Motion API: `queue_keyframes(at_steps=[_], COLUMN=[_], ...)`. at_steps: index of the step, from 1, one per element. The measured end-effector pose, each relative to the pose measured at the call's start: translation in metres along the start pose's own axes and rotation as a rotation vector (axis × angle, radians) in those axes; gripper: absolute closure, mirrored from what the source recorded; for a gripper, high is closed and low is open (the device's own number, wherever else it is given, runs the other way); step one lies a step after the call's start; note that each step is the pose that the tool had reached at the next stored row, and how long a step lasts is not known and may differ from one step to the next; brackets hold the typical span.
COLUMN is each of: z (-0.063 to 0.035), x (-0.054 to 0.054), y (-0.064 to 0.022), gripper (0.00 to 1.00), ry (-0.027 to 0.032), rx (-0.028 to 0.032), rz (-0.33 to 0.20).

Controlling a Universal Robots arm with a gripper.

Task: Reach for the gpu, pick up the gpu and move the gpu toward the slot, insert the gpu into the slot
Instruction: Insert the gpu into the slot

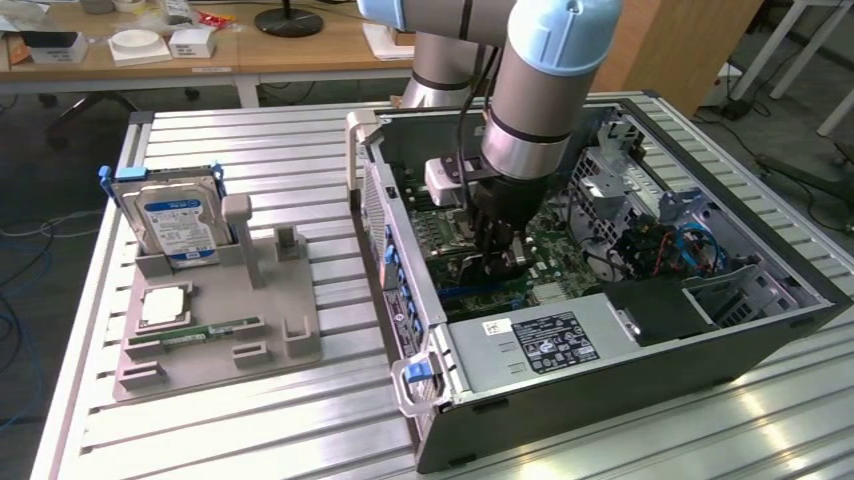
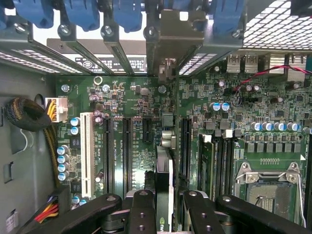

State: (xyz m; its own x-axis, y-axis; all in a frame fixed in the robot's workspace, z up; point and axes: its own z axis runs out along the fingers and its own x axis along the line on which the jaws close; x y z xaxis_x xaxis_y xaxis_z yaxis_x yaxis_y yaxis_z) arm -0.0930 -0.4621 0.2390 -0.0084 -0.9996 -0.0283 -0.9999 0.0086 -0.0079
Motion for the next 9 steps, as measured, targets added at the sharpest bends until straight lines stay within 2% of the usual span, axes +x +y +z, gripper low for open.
queue_keyframes(at_steps=[9], z=[0.0018], x=[-0.0001], y=[0.0], gripper=[0.73], ry=[-0.0003], rx=[0.0011], rz=[0.0])
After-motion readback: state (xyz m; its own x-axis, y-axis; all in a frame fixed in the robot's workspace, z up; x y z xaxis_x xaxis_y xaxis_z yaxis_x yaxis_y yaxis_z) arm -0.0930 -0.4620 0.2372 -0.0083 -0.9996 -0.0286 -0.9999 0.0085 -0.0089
